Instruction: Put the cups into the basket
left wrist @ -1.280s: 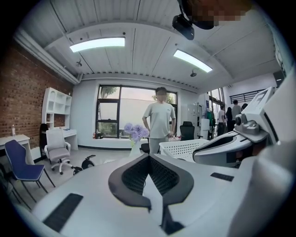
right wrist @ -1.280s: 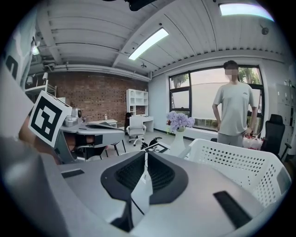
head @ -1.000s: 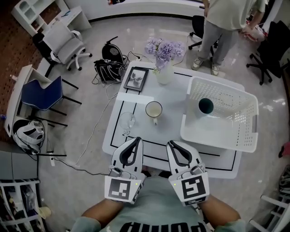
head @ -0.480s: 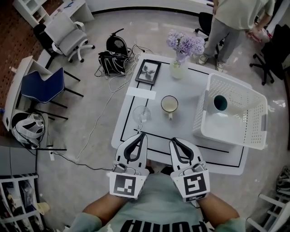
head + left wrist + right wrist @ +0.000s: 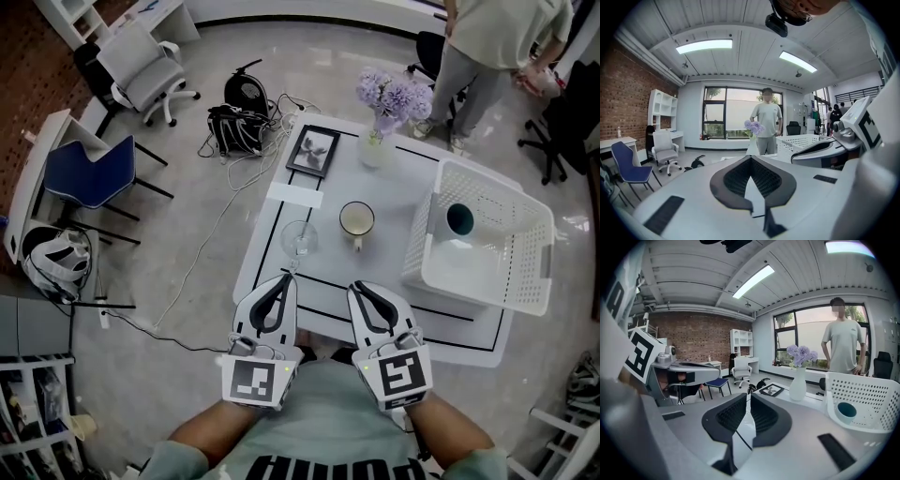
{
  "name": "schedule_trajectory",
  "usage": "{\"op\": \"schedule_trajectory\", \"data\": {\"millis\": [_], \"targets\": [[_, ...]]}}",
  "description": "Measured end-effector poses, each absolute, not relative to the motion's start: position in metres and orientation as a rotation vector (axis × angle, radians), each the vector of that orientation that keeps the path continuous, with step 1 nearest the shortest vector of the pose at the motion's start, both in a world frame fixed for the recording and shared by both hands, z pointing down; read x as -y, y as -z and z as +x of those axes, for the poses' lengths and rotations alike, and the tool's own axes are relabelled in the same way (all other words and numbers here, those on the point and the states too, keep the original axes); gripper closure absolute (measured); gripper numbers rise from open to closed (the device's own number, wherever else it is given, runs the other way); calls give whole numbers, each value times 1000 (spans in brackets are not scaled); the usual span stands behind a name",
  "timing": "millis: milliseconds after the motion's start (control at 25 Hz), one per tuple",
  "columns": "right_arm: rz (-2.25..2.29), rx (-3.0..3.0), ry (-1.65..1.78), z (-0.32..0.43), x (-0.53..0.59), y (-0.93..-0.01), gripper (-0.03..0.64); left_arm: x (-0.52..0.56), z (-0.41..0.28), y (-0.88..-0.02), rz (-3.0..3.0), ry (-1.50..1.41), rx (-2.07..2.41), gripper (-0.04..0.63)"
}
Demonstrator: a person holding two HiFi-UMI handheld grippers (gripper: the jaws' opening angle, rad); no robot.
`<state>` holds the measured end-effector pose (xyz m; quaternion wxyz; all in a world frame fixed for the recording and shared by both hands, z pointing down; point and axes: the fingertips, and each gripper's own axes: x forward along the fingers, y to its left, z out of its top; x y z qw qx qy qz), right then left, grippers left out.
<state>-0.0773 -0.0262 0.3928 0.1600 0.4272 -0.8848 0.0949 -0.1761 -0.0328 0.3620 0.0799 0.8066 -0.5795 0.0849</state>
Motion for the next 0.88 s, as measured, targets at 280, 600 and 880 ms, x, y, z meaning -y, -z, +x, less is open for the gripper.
{"op": "schedule_trajectory", "data": {"millis": [280, 600, 880], "targets": [[1024, 2553, -270, -109, 37, -424, 448, 31, -214, -379, 2319, -307, 1861, 594], [920, 2534, -268, -134, 58, -472, 375, 35, -244, -396, 2229, -312, 1928, 594], [866, 2502, -242, -146, 82, -515, 341, 47, -249, -415, 2238, -301, 1908, 591]]}}
